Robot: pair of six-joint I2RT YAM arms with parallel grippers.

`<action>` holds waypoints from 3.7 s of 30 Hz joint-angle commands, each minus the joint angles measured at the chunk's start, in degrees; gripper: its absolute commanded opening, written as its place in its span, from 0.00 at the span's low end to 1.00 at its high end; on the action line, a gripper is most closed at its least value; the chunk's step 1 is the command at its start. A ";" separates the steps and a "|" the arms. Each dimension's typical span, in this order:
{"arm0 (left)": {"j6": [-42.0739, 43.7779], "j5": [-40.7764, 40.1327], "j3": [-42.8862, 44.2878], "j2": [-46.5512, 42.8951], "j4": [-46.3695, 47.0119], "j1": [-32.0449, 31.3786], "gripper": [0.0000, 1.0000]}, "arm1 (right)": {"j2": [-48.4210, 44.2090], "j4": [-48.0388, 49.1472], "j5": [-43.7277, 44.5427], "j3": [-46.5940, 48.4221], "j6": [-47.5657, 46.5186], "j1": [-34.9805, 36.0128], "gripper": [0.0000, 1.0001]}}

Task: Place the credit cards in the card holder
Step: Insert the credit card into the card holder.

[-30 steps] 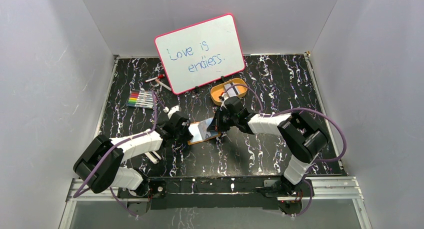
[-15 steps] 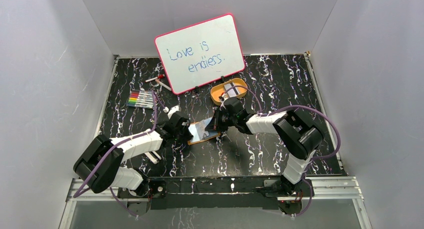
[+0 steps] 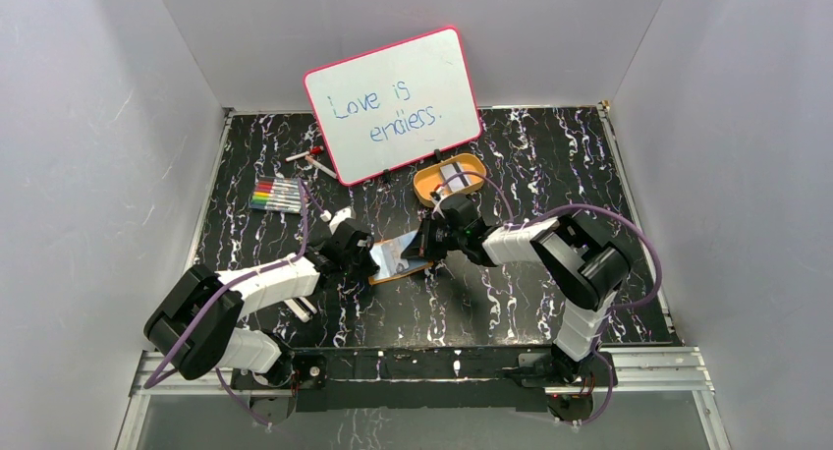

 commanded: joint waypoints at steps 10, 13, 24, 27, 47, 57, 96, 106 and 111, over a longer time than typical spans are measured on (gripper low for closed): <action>-0.04 0.07 0.30 0.02 -1.75 0.17 0.01 | 4.16 0.28 -4.70 1.37 -0.99 0.12 0.00; 0.51 0.29 0.97 -0.53 -2.45 0.23 0.02 | 4.43 -0.29 -4.89 1.68 -1.26 0.12 0.00; 1.99 -1.48 3.62 -6.58 -8.37 0.18 0.07 | 3.80 -1.88 -3.49 1.64 -1.61 0.19 0.00; 2.13 -1.85 3.02 -6.81 -8.61 0.18 0.07 | 4.07 -1.80 -3.52 1.72 -1.48 0.17 0.00; 2.51 -1.95 0.35 0.44 -5.07 0.16 0.00 | 5.22 -3.07 -5.88 4.14 -3.03 1.60 0.01; 2.33 -1.77 -0.32 -0.02 -4.54 0.20 0.00 | 3.00 -11.19 -4.30 7.47 -7.86 2.50 0.23; 0.68 -1.56 -0.48 -4.90 -4.73 0.17 0.00 | 3.75 -14.21 -2.26 12.63 -8.94 5.47 0.38; 1.33 -2.74 0.24 -9.43 -7.53 0.20 0.00 | 3.32 -15.12 -0.40 12.49 -8.78 5.43 0.40; 0.58 -3.66 -0.49 -7.59 -7.69 0.21 0.00 | 3.57 -14.43 -1.62 12.27 -8.84 5.46 0.37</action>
